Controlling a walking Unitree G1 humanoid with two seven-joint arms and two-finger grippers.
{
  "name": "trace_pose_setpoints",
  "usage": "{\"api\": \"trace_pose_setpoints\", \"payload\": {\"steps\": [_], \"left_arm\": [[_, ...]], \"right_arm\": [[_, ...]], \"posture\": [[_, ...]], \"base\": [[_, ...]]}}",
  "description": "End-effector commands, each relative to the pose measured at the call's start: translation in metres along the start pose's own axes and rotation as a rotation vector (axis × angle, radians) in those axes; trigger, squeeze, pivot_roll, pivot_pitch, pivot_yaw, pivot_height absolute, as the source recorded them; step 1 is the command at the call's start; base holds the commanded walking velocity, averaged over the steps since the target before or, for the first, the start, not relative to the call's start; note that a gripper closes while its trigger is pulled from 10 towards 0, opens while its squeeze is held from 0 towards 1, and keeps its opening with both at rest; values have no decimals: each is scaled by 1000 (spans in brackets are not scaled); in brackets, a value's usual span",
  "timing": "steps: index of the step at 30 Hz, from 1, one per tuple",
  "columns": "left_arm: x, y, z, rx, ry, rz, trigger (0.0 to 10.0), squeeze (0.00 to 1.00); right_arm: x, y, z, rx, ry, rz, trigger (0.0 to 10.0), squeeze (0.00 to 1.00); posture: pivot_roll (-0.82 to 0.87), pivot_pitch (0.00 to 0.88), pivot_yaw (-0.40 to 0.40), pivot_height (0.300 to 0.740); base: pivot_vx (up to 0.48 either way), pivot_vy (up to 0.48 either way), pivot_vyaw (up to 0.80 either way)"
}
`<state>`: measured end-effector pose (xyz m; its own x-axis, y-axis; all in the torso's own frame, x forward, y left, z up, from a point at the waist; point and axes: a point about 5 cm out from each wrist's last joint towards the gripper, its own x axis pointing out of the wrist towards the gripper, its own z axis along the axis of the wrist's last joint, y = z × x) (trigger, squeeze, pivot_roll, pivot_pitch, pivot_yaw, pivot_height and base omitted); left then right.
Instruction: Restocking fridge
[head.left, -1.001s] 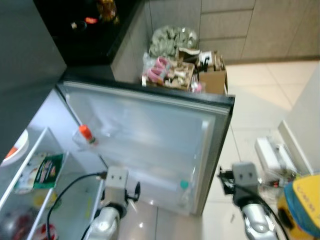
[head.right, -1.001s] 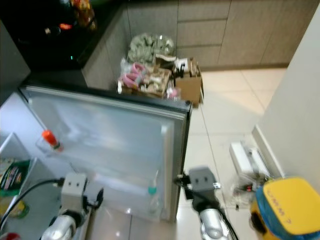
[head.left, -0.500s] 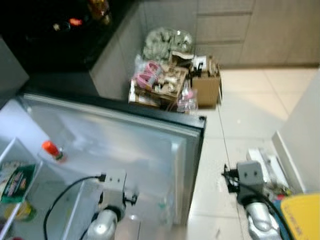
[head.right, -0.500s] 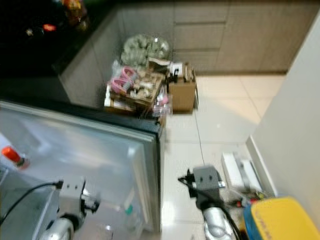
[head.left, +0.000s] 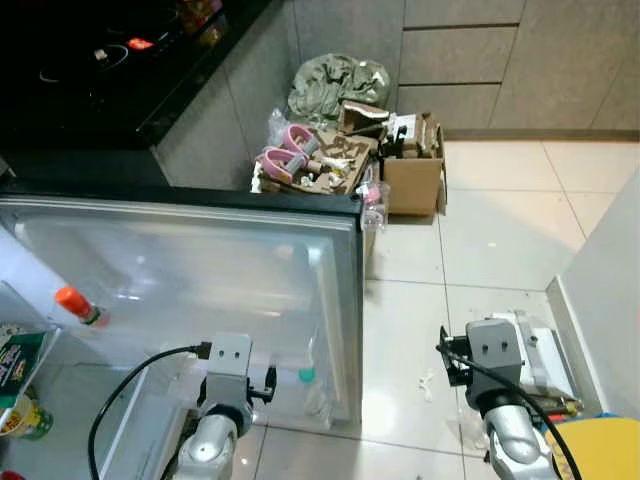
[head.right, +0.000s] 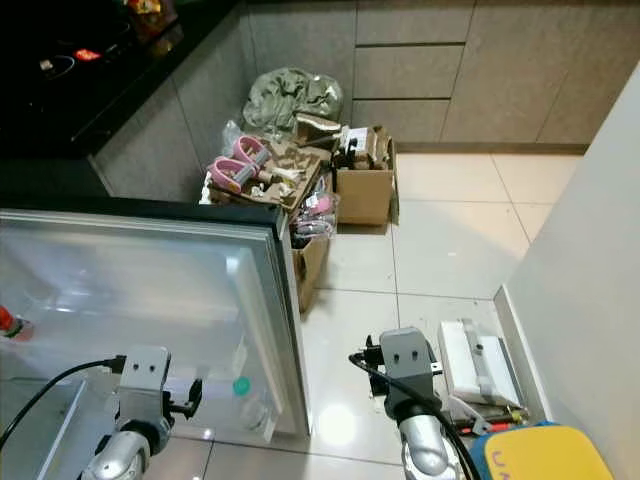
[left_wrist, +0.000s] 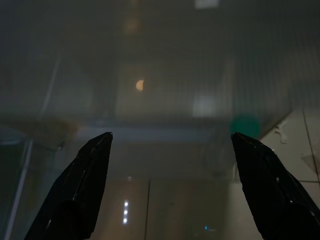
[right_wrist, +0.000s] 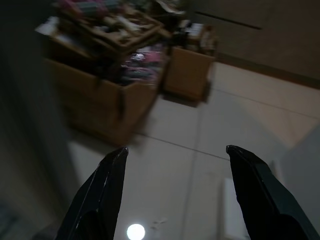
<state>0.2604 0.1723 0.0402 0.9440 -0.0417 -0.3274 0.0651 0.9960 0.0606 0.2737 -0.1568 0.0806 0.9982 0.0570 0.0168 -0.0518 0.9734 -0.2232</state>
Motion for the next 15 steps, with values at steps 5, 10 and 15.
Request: {"api": "trace_pose_setpoints", "payload": {"steps": [5,10,15], "left_arm": [[-4,5,-7,7,18,26,10000,0],[-6,5,-8,8,22,29,10000,0],[-6,4,-9,9,23,26,10000,0]], "right_arm": [[-8,19,-6,58,35,136,10000,0],[-8,18,-6,45,35,136,10000,0],[-6,13,-8,30,50,102,10000,0]], "posture": [[-249,208,82,707],[-245,211,80,707],[-244,212,80,707]], "base": [[0,0,0],[0,0,0],[0,0,606]]}}
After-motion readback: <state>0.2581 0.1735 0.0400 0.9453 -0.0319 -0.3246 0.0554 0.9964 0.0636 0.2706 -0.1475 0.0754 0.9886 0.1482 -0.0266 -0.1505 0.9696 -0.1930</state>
